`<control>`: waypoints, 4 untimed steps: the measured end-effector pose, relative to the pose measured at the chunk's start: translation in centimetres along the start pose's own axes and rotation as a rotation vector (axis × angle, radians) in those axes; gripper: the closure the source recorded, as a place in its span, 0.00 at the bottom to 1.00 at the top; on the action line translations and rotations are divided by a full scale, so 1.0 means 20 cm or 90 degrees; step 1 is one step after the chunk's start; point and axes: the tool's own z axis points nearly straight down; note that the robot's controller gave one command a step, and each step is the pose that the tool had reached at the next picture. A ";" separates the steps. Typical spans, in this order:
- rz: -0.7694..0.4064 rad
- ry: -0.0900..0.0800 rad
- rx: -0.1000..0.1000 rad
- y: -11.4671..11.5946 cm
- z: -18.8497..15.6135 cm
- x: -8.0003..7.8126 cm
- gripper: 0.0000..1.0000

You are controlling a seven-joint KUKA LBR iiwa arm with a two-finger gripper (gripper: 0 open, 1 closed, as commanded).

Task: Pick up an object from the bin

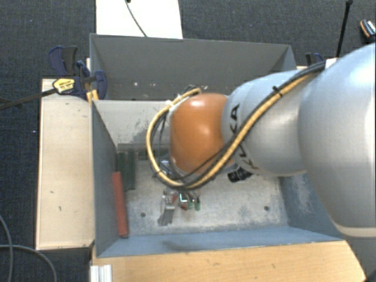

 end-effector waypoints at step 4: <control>-0.348 -0.004 0.001 -0.43 0.32 -0.24 0.00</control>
Offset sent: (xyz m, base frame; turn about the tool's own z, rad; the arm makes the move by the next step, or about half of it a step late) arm 0.0361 -0.0815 -0.0636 -0.0901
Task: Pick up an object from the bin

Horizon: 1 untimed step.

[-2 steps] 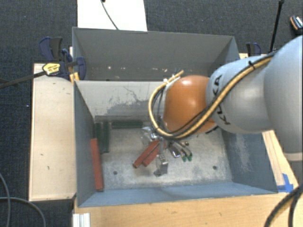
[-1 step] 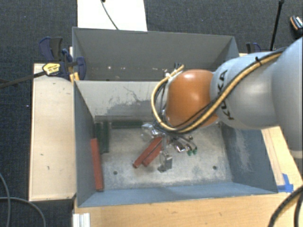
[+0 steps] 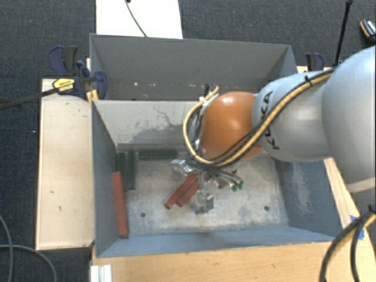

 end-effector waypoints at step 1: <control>0.006 -0.001 0.000 0.00 0.00 0.00 0.00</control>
Offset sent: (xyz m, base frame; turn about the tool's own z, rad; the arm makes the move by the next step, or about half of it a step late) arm 0.0000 0.0000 0.0000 0.0000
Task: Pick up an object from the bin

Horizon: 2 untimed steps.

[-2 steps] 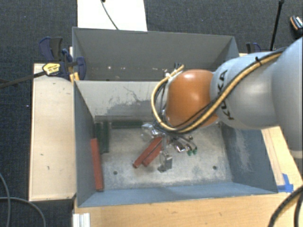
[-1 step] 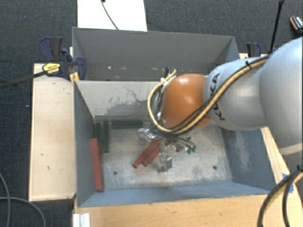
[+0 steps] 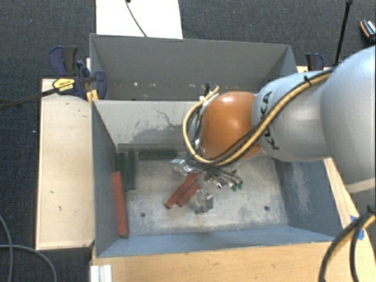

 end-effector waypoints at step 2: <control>0.009 -0.006 0.003 0.00 -0.59 -0.01 1.00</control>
Offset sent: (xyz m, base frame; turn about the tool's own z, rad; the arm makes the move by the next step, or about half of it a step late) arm 0.0000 0.0000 0.0000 0.0000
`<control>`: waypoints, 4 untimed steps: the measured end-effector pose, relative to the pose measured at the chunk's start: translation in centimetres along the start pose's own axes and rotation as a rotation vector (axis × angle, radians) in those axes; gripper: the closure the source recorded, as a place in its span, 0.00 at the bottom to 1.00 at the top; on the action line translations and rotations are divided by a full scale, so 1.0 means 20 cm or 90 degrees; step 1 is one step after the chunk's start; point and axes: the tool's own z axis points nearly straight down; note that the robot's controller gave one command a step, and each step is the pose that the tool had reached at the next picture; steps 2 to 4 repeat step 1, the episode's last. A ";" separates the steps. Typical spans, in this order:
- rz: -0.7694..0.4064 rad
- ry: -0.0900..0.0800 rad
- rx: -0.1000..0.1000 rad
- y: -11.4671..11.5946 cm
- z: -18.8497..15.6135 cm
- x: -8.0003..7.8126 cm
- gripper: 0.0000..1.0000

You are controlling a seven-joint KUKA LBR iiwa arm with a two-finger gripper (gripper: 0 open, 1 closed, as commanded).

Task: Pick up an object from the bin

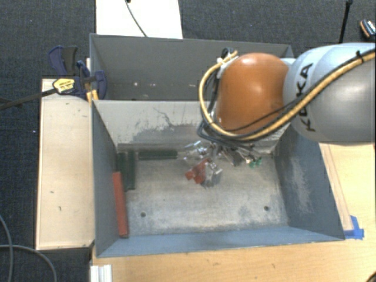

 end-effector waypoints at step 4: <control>0.006 0.003 -0.002 0.00 -0.05 -0.01 1.00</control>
Offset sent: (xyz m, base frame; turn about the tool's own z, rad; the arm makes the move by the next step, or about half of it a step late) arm 0.0000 0.0000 0.0086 0.0000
